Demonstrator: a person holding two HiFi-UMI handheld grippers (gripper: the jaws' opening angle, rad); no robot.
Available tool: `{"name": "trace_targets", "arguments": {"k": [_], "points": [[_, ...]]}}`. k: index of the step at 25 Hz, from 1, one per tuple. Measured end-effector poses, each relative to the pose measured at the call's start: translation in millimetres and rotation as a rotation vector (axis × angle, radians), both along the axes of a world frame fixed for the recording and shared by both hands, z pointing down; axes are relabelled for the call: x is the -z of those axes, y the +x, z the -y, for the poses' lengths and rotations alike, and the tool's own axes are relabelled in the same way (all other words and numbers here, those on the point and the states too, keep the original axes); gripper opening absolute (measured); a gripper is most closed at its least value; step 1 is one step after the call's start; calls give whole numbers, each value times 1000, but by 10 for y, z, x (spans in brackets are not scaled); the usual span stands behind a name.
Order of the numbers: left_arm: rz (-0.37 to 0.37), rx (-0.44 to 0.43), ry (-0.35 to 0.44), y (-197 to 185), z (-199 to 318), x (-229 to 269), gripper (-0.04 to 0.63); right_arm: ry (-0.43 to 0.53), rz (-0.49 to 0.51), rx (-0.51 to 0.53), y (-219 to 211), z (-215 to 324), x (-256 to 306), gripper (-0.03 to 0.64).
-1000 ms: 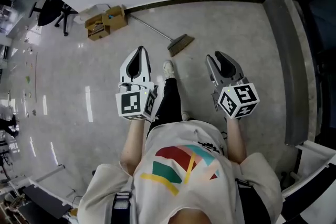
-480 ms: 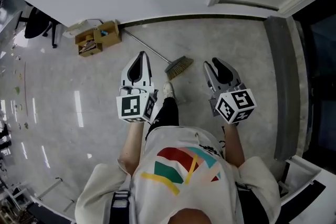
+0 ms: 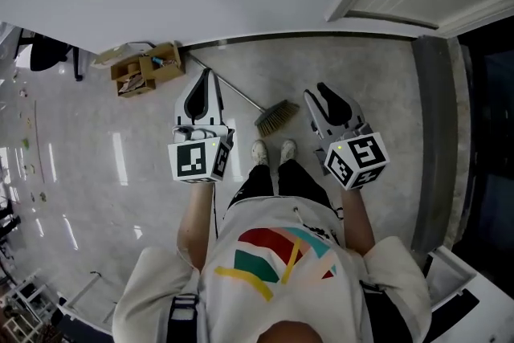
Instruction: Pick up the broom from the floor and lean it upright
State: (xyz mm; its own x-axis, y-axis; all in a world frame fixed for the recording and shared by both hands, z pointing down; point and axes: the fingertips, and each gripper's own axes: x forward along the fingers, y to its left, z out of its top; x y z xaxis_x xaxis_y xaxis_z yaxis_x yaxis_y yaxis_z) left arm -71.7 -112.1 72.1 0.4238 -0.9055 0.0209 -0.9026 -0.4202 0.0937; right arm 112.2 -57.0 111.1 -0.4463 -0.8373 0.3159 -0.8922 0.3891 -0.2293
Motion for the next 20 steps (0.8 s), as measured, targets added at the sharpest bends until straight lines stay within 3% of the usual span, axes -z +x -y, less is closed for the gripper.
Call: {"name": "trace_targets", "arguments": {"k": [12, 16, 20], "points": [[42, 142, -20, 16, 417, -106, 44, -14, -9, 248, -199, 916, -164, 129], [39, 164, 1, 6, 620, -370, 44, -60, -37, 331, -425, 1151, -555, 129], [10, 213, 0, -214, 887, -1050, 44, -73, -66, 401, -788, 1445, -1196, 130]]}}
